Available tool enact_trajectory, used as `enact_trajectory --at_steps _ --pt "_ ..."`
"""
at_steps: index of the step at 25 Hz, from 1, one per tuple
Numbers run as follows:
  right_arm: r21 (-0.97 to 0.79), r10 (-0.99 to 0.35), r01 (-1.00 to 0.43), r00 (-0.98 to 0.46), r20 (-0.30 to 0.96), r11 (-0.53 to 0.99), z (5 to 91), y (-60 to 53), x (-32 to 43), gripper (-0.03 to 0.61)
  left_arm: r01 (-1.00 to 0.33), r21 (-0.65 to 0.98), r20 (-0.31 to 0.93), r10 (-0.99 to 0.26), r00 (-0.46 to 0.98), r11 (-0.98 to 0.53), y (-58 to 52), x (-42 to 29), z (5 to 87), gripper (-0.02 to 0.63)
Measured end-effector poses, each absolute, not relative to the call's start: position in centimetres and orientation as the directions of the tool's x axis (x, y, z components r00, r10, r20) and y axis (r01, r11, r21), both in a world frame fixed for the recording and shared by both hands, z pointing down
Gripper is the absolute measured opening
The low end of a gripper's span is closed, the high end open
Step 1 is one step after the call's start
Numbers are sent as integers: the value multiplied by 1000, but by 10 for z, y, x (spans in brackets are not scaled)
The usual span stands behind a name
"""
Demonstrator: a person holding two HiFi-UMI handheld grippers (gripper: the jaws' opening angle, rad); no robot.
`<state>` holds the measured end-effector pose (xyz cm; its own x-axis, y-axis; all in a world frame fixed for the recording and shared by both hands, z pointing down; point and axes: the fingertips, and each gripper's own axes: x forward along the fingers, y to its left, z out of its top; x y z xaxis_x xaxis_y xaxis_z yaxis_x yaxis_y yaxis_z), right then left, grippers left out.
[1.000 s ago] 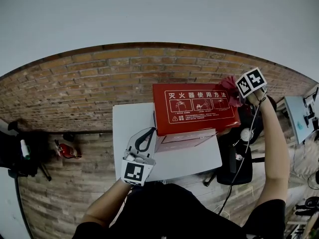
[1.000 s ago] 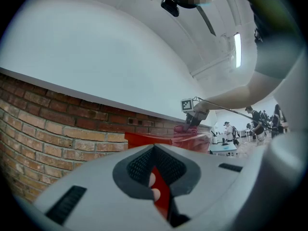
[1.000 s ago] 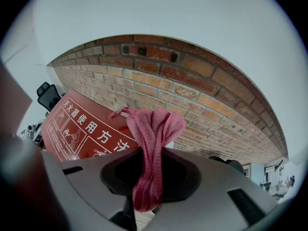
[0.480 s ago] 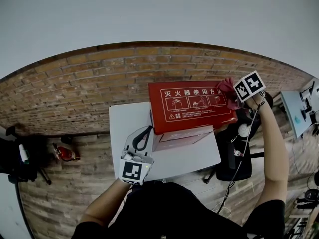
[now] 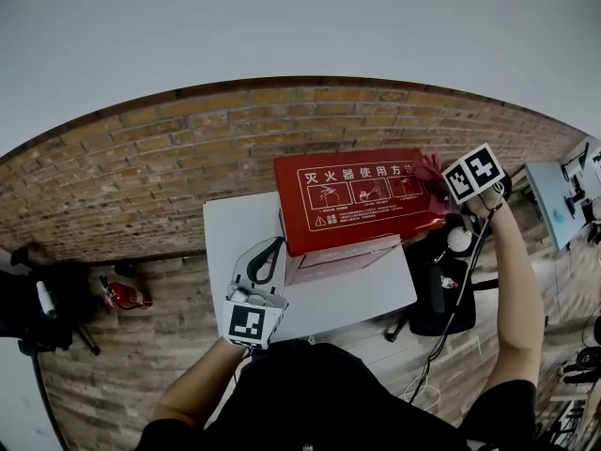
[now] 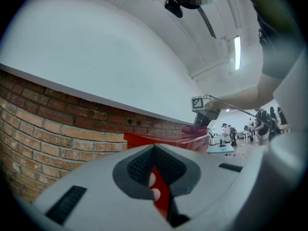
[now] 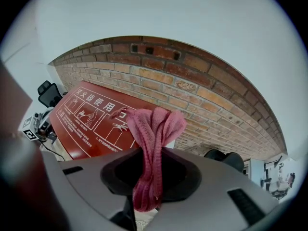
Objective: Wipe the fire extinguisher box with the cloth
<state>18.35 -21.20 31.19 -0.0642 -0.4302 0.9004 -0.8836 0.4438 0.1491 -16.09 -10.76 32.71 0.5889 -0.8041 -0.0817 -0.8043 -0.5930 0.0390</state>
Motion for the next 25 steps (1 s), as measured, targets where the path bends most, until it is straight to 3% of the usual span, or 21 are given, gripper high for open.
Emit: enact_trajectory --at_steps 25 --pt "186 -466 -899 -22 885 396 313 -168 173 100 -789 45 -91 -789 608 -613 -104 -161 326 32"
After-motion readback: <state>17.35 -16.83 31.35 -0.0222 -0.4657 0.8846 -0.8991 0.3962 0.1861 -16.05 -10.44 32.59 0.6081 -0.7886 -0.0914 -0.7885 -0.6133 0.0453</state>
